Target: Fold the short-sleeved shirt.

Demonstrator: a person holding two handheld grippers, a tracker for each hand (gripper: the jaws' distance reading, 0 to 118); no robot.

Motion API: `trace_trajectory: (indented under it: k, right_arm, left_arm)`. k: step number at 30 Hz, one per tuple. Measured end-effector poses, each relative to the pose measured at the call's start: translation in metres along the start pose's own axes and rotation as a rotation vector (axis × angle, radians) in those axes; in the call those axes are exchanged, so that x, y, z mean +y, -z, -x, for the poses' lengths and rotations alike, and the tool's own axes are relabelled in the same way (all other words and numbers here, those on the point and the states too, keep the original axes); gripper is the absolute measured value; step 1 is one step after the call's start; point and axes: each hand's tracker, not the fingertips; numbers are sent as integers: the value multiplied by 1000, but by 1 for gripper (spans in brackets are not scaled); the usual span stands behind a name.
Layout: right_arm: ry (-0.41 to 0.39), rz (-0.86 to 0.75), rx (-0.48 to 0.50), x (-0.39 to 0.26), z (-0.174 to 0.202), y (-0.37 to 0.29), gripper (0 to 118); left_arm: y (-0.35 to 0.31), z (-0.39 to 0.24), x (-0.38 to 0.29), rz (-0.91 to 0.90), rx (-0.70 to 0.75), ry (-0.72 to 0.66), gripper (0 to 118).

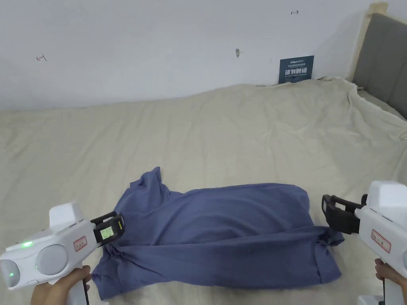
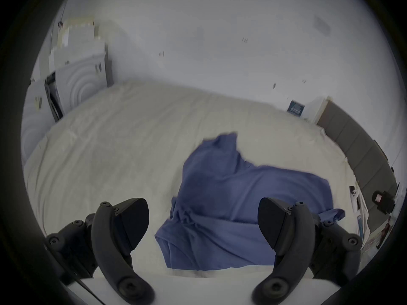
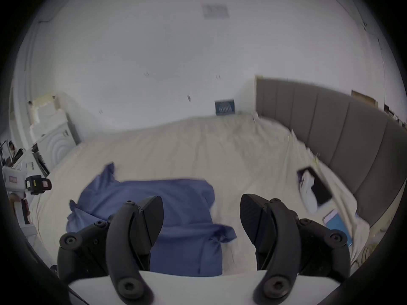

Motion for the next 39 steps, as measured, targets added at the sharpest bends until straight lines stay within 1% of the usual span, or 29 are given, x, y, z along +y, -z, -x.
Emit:
trace_trajectory:
  k: [3, 4, 5, 7, 8, 9, 10, 11, 12, 13, 14, 15, 16, 18, 20, 25, 28, 31, 32, 34, 35, 36, 37, 38, 39]
  right_arm:
    - [-43, -114, 16, 15, 14, -40, 76]
    - [-53, -148, 17, 18, 19, -52, 75]
    - [-60, -172, 14, 20, 22, -63, 75]
    - [-71, -218, -3, 20, 29, -81, 68]
    - [-77, -238, -5, 20, 31, -89, 61]
    - [-90, -256, -7, 18, 34, -96, 47]
    - [-103, -278, -9, 16, 36, -102, 35]
    - [-117, -312, 15, 14, 35, -104, 19]
    - [-136, -327, 17, 11, 36, -107, 1]
    - [-147, -326, -4, 9, 37, -110, 1]
    - [-151, -327, 5, 8, 36, -112, 0]
    - [-146, -325, 24, 7, 30, -110, 0]
    - [-132, -320, 29, 6, 28, -110, 0]
    - [-127, -316, 28, 5, 27, -109, 0]
    - [-119, -317, 24, 7, 33, -115, 0]
    - [-99, -296, 31, 3, 33, -111, 0]
    - [-93, -280, 25, -2, 33, -107, 0]
    - [-69, -256, 23, -5, 30, -97, 0]
    - [-64, -250, 24, -7, 29, -95, 0]
    - [-65, -237, 20, -9, 28, -90, 0]
    - [-67, -231, 19, -8, 34, -92, 0]
    - [-65, -225, 22, -8, 34, -89, 0]
    - [-60, -217, 26, -8, 33, -85, 0]
    - [-56, -211, 26, -9, 33, -82, 0]
    - [-57, -203, 21, -10, 31, -76, 0]
  left_arm:
    - [-42, -17, 6, -86, -33, 64, 104]
    - [-54, -21, 6, -114, -46, 78, 103]
    - [-66, -23, 5, -151, -60, 82, 99]
    - [-88, -28, 1, -212, -81, 102, 75]
    - [-97, -30, -2, -242, -73, 110, 60]
    - [-104, -32, -6, -270, -65, 123, 40]
    - [-111, -33, -10, -286, -69, 133, 25]
    - [-115, -33, -13, -303, -84, 140, 11]
    - [-120, -33, -16, -320, -112, 146, 0]
    - [-124, -31, -19, -325, -121, 142, 0]
    - [-127, -31, -20, -322, -128, 138, 0]
    - [-130, -30, -21, -312, -132, 137, 0]
    - [-132, -29, -23, -308, -134, 136, 0]
    - [-132, -29, -28, -295, -123, 150, 0]
    - [-130, -25, -31, -272, -107, 165, 0]
    - [-112, -8, -39, -163, -93, 104, 0]
    - [-93, 4, -43, -76, -56, 67, 0]
    - [-70, 17, -50, 14, -42, 28, 1]
    - [-61, 21, -51, 57, -35, 11, 5]
    - [-38, 32, -57, 135, -25, -46, 20]
    - [-27, 36, -59, 177, -13, -77, 36]
    - [-15, 41, -63, 211, -4, -112, 67]
    - [-2, 46, -68, 251, 4, -140, 87]
    - [7, 49, -72, 276, 16, -151, 100]
    - [17, 51, -77, 296, 20, -138, 105]
